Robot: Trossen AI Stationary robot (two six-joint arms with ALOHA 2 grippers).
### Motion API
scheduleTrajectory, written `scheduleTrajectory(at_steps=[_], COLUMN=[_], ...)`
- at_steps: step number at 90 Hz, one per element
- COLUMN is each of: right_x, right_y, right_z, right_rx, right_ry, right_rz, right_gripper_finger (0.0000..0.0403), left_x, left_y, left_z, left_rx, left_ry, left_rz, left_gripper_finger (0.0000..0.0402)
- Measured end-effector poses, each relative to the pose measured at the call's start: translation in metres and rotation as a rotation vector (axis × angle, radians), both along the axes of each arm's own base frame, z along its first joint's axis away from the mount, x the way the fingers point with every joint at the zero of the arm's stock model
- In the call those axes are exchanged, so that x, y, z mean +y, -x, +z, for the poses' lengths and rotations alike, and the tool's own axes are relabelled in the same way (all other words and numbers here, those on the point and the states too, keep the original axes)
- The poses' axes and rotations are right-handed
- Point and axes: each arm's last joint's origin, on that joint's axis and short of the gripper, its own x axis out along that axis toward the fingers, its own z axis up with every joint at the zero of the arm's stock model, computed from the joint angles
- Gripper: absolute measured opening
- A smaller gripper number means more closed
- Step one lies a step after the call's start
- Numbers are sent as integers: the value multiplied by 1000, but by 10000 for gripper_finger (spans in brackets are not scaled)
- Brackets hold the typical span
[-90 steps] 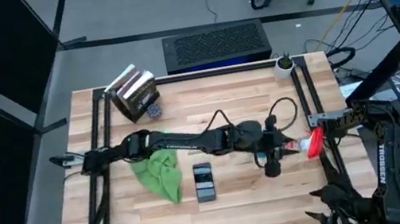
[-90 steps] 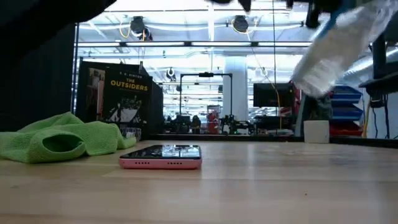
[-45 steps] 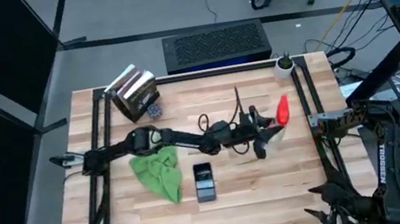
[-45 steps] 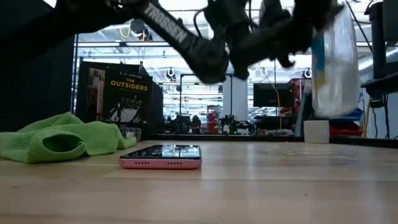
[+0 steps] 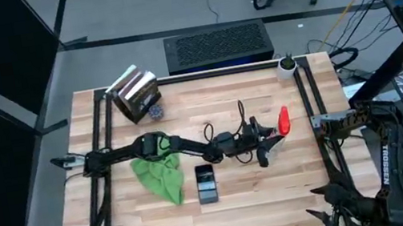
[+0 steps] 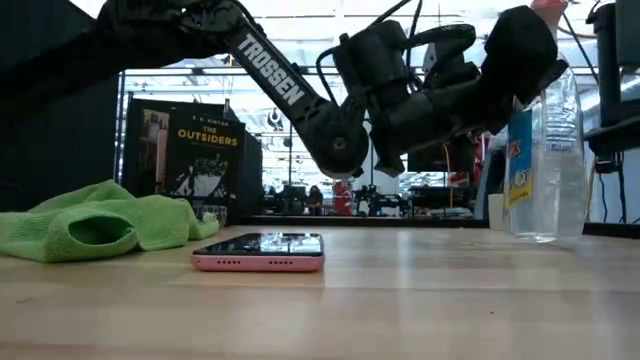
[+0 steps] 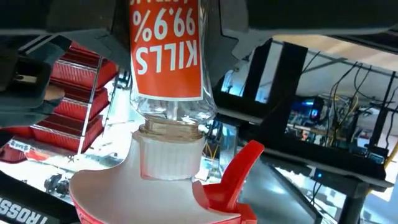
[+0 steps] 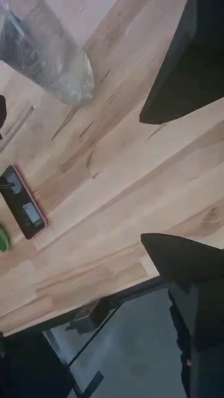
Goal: Apply microfiber cloth
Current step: Adjust the red spray bottle
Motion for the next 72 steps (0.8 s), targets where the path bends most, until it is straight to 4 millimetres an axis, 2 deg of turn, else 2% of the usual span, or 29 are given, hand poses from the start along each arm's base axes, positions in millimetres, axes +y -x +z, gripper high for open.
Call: scheduleTrajectory(at_steps=[18, 46, 60, 72], right_x=[0, 0, 0, 1], right_y=[0, 0, 0, -1], right_z=[0, 0, 0, 0], right_rx=[0, 2, 3, 4], right_ry=[1, -1, -4, -11], right_rz=[1, 0, 0, -1], right_gripper_finger=[286, 286, 286, 286], left_x=[-5, -6, -6, -7], left_y=[1, 0, 1, 0], left_z=[0, -2, -1, 9], left_rx=[-10, 2, 7, 27], left_ry=[-99, -104, -122, -151], left_rz=[13, -7, -11, -31], left_gripper_finger=[146, 244, 265, 269])
